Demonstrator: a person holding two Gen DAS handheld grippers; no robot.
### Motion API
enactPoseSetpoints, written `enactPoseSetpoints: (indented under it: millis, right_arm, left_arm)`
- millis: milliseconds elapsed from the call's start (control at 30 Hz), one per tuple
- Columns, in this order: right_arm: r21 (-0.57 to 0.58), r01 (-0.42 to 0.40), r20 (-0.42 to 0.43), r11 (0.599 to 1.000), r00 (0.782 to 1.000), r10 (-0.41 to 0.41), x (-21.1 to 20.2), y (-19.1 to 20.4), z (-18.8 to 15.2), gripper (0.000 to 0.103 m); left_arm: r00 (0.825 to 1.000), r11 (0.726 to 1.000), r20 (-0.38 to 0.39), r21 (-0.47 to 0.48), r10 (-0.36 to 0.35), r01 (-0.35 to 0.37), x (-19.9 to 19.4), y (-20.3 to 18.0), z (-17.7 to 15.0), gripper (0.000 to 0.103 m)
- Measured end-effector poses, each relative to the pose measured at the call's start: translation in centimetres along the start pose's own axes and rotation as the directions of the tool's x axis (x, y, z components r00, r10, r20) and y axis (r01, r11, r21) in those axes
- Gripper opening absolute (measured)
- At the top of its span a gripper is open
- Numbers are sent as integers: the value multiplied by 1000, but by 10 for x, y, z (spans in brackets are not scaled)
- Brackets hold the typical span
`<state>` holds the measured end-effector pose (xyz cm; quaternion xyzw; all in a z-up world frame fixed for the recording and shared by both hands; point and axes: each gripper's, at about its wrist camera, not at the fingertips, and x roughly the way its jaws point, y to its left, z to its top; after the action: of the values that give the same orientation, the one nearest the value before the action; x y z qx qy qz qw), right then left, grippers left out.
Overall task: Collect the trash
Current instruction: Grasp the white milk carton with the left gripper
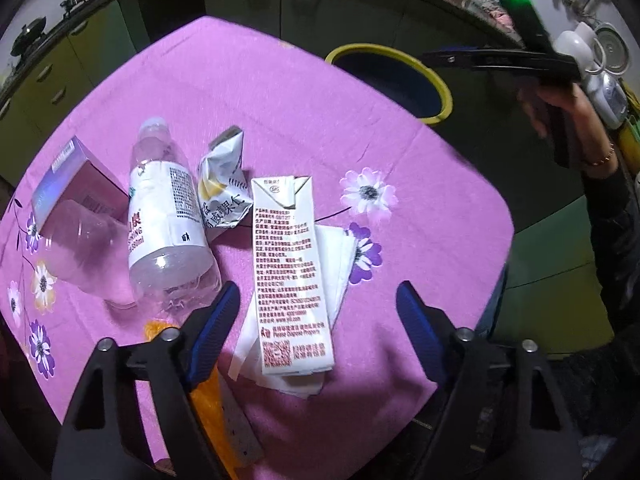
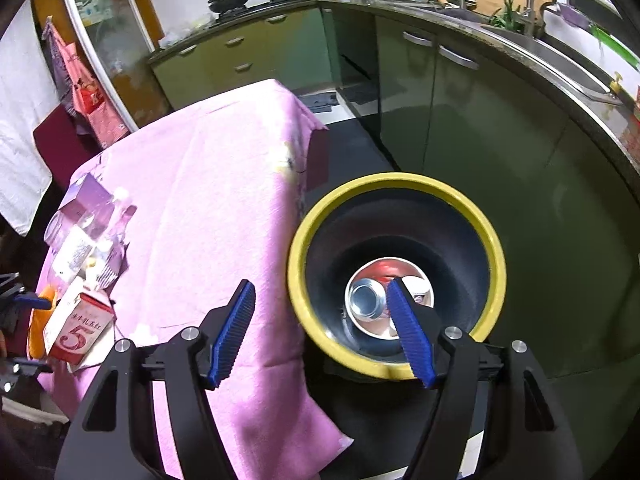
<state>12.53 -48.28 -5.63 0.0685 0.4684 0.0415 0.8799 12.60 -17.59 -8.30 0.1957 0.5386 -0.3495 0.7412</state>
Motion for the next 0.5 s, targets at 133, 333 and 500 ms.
enactPoseSetpoints:
  millis: [133, 333, 500]
  right_arm:
    - [-6, -16, 0, 1000, 1000, 16, 2, 6, -4, 69]
    - [-17, -31, -9, 999, 999, 31, 11, 9, -4, 72]
    - [-23, -32, -13, 999, 999, 32, 12, 10, -5, 72]
  left_arm:
    - [1000, 1000, -30, -14, 6, -6, 10, 5, 1, 64]
    - [997, 999, -76, -29, 13, -15, 24, 12, 2, 52]
    - [995, 999, -93, -38, 19, -22, 32, 17, 4, 35]
